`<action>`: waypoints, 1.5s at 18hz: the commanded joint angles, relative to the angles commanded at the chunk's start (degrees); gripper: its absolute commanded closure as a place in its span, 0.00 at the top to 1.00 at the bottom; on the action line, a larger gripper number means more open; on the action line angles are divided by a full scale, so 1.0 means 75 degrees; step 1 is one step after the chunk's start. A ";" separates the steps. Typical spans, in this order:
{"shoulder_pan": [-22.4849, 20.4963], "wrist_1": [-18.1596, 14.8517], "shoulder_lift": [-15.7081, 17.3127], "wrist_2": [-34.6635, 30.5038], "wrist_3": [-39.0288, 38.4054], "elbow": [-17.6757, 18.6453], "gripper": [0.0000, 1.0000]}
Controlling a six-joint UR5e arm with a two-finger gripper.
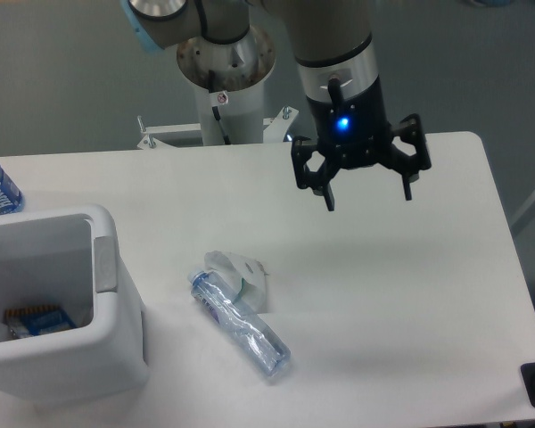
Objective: Place the trash in the trash can
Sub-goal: 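Move the open gripper over the crumpled white tissue and lower it, then close the gripper on the crumpled white tissue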
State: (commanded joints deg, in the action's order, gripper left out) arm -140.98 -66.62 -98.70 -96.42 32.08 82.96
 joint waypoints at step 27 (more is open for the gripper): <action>0.1477 0.0809 -0.1675 0.0153 -0.2496 0.2228 1.00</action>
State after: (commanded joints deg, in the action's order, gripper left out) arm -129.90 -60.56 -111.27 -95.27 13.36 99.67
